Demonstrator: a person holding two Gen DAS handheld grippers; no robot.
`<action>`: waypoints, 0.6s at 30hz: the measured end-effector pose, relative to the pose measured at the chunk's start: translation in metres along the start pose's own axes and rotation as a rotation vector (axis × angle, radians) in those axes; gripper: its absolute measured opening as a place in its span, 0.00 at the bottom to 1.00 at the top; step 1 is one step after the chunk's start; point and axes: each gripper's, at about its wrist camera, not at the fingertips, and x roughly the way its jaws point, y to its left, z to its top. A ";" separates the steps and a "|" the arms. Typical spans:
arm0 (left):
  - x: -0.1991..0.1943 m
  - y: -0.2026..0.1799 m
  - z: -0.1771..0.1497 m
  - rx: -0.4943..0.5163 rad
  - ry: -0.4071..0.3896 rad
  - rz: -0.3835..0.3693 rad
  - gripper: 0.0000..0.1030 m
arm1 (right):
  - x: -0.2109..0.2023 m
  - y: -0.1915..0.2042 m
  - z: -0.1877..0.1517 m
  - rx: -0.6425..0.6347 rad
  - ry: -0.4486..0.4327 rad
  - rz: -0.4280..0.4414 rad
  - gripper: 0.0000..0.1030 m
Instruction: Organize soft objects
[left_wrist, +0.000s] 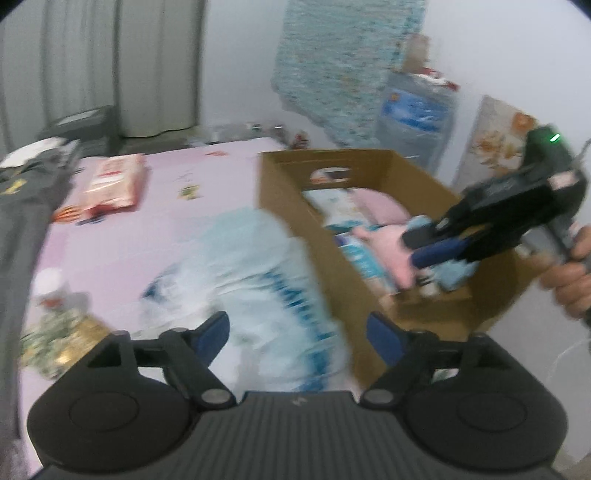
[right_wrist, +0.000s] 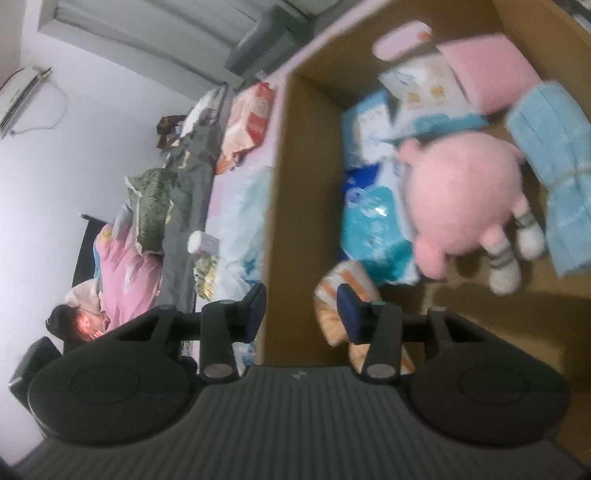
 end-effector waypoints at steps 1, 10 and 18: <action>-0.003 0.007 -0.003 -0.006 0.001 0.017 0.83 | 0.004 0.009 0.001 -0.017 0.002 0.012 0.44; -0.023 0.067 -0.030 -0.086 -0.044 0.236 0.83 | 0.071 0.098 0.004 -0.154 0.115 0.111 0.48; -0.006 0.115 -0.047 -0.086 -0.032 0.351 0.82 | 0.170 0.161 0.009 -0.178 0.306 0.134 0.48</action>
